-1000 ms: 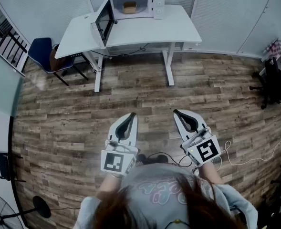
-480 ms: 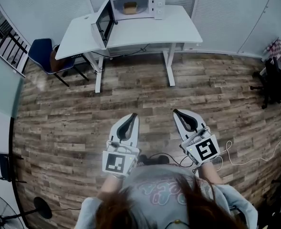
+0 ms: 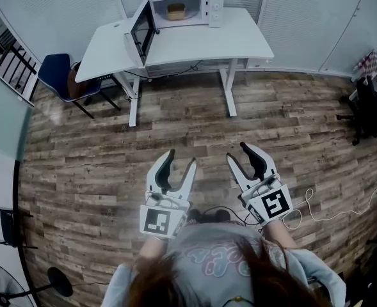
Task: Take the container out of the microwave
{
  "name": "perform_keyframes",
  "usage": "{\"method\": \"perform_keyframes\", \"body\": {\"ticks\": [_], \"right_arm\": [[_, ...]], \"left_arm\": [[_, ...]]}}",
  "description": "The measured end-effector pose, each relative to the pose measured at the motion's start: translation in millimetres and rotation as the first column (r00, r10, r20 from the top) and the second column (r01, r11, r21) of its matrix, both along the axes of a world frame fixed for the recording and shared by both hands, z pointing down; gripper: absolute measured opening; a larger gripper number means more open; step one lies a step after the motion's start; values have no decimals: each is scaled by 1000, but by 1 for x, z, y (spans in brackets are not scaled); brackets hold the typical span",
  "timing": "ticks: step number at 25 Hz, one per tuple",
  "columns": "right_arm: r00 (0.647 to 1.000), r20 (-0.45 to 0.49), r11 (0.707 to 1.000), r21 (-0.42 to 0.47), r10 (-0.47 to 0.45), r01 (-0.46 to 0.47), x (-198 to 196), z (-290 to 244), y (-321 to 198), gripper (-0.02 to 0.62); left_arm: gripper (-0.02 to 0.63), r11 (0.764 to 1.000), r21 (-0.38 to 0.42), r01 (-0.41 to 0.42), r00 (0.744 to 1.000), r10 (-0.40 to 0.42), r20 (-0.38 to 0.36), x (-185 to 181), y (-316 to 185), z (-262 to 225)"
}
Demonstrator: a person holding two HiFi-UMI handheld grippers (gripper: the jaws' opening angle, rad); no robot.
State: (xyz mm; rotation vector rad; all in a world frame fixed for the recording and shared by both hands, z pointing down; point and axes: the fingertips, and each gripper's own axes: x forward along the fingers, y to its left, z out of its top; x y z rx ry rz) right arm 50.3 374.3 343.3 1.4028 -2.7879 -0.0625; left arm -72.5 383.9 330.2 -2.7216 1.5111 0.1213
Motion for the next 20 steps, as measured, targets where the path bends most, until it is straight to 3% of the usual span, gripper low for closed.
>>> {"method": "perform_keyframes", "body": {"ticks": [1,5,9,20], "right_arm": [[1000,12,1000,4,4,-4,-1,-1,-1,203],[998,33,998,32,49,-50,3,-6,-3,281],[996,30,997,21,79,-79,2,-2,-6,285],[994,27,994,3,107,-107,-36,7,-7,287]], "left_arm": [[210,1000,12,14,1000,-14,-7,-6,-1,-1],[256,998,26,55,998,-54,-29,-27,-2,-1],[261,999,2,48,997,-47,-58,-44,-7,3],[262,1000,0,8,1000,-8,-12,-74,-17,10]]}}
